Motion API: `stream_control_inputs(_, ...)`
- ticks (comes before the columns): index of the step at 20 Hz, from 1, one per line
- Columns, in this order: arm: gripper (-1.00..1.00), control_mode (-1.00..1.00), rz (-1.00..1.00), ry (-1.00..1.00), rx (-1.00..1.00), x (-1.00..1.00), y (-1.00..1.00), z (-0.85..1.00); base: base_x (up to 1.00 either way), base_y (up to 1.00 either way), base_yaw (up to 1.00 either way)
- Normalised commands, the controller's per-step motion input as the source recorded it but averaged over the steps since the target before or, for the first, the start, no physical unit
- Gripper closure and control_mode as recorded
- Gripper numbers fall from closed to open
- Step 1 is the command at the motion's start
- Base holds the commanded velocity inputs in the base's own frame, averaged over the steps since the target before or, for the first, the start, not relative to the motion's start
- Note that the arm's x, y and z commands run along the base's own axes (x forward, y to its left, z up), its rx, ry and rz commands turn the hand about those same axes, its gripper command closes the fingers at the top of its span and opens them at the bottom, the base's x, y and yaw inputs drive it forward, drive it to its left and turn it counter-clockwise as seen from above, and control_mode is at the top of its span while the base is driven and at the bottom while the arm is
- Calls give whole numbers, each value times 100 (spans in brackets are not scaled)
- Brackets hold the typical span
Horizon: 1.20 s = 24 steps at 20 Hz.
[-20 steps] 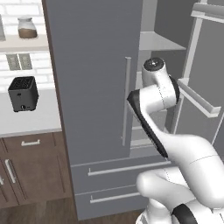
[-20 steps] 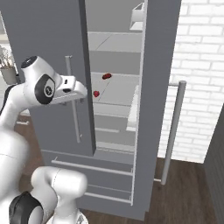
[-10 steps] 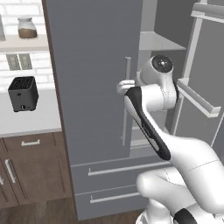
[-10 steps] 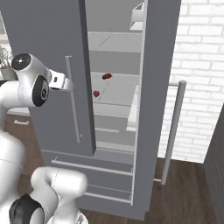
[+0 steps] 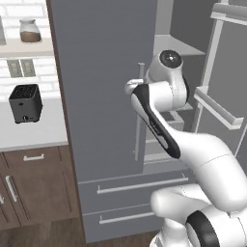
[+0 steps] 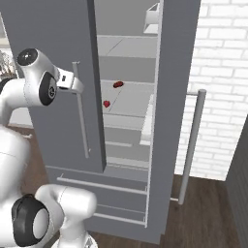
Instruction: Take the strawberry from the fridge and place it on top of the pancake, located on the dining counter.
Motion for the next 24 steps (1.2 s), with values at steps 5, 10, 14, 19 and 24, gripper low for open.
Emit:
stream_control_inputs(5, -100, -100, 0, 0, 0, 97, -15, 0, 0, 0, 0)
stream_control_inputs(10, -100, -100, -4, 0, -8, 71, 0, 0, 0, 0, 0)
stream_control_inputs(14, -100, -100, -6, -11, -13, 29, 1, -7, 0, 0, 0)
stream_control_inputs(19, -100, -100, -3, -16, -6, 22, 0, -4, 0, 0, 0)
stream_control_inputs(24, -100, -100, 0, -20, 0, 38, -1, -6, 0, 0, 0)
